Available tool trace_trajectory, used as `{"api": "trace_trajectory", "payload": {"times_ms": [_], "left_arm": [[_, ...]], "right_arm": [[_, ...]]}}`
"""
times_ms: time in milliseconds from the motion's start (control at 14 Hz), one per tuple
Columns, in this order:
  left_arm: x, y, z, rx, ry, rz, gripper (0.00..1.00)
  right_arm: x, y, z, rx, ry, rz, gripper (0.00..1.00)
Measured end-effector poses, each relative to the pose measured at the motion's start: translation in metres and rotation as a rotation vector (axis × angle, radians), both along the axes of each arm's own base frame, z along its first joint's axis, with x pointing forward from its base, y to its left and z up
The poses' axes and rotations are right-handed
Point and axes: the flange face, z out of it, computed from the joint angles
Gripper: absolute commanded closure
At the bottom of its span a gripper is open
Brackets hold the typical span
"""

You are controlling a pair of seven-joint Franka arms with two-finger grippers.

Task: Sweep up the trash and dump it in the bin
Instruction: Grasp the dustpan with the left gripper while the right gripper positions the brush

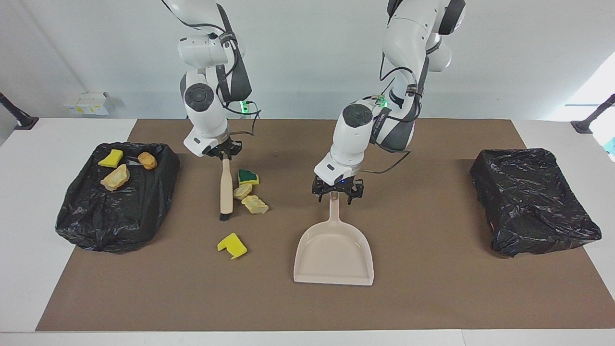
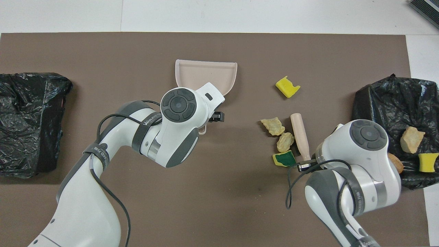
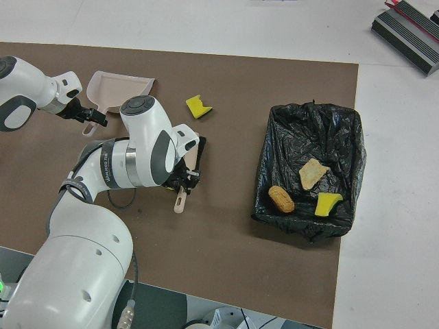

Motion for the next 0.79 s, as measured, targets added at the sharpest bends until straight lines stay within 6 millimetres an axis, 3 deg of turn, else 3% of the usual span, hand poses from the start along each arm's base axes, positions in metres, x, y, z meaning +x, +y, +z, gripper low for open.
{"api": "trace_trajectory", "payload": {"times_ms": [72,215,430,573,788], "left_arm": [[0.000,0.000,0.000,0.001,-0.001,-0.001,0.61],[0.000,0.000,0.000,0.003,0.000,-0.002,0.97],[-0.001,0.000,-0.001,0.009,0.007,-0.004,1.00],[-0.001,0.001,-0.002,0.014,0.011,-0.019,1.00],[0.001,0.012,0.009,0.055,0.033,-0.130,1.00]], "right_arm": [[-0.001,0.008,0.001,0.020,0.001,0.020,1.00],[0.000,0.018,0.007,0.035,-0.007,0.043,1.00],[0.016,0.012,0.033,0.044,-0.030,0.058,1.00],[0.034,-0.005,0.054,0.008,-0.075,0.082,1.00],[0.065,-0.029,0.063,-0.079,-0.157,0.170,1.00]]}}
